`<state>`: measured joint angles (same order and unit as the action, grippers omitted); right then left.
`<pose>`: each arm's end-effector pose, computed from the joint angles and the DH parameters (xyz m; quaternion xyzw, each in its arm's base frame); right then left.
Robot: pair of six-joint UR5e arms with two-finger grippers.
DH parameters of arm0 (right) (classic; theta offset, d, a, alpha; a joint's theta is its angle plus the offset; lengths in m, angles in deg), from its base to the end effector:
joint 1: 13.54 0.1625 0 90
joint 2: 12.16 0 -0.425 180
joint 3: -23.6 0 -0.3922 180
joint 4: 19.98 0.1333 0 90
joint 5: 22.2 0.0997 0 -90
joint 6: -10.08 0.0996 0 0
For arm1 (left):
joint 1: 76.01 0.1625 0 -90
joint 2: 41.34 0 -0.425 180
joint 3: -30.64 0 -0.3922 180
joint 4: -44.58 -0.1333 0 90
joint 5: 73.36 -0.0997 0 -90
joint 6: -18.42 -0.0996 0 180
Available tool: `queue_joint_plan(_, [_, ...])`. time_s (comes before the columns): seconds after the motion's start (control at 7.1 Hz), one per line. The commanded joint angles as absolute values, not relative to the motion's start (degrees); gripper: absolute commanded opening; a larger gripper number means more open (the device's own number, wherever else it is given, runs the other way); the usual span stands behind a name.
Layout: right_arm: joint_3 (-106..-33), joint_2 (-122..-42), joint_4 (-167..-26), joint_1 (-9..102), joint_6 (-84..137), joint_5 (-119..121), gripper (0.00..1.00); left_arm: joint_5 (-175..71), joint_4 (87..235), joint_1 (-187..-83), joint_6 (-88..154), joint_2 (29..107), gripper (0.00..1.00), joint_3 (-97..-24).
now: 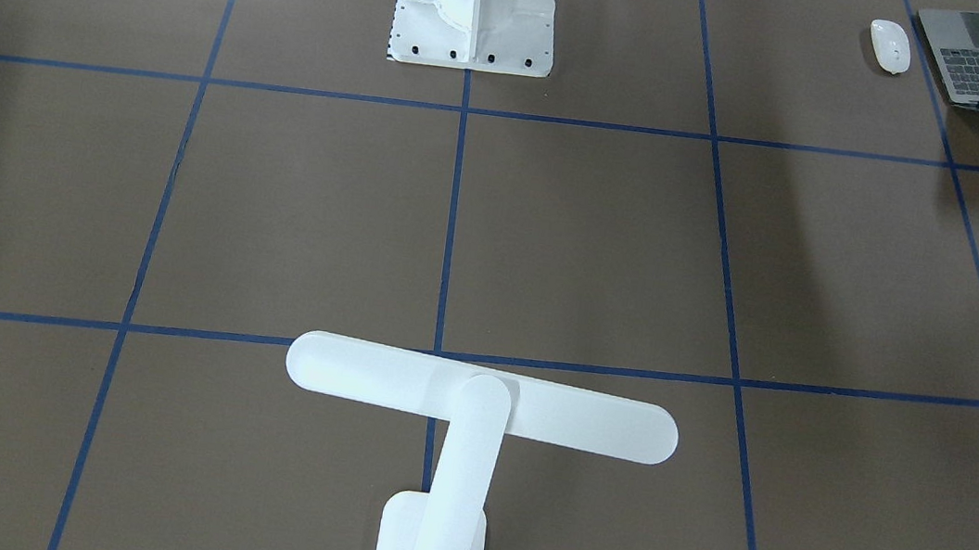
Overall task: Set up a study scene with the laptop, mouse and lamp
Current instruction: 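Carry the open silver laptop by its screen edge with the left gripper toward the table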
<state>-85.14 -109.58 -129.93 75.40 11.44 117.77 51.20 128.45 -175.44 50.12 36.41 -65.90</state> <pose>0.0493 -0.4196 0.5853 -0.0771 -0.4196 0.0341 0.9038 -0.1382 -0.3631 0.7176 -0.1537 0.2709 -0.3623 0.8785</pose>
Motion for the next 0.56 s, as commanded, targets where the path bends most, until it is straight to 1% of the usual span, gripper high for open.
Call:
queue_joint_plan(0.0, [-85.5, -109.6, -129.8, 75.4, 11.3, 118.2, 1.0, 49.2, 127.9, -175.4, 58.8, 32.9, 1.0, -66.8])
queue_joint_plan(0.28, [-85.6, -109.8, -129.9, 75.4, 11.2, 118.4, 1.0, 47.6, 126.2, -175.1, 63.4, 31.0, 1.0, -68.1])
queue_joint_plan(0.42, [-85.7, -109.9, -129.8, 75.4, 10.8, 118.6, 1.0, 47.8, 123.6, -175.0, 64.2, 31.3, 1.0, -68.1])
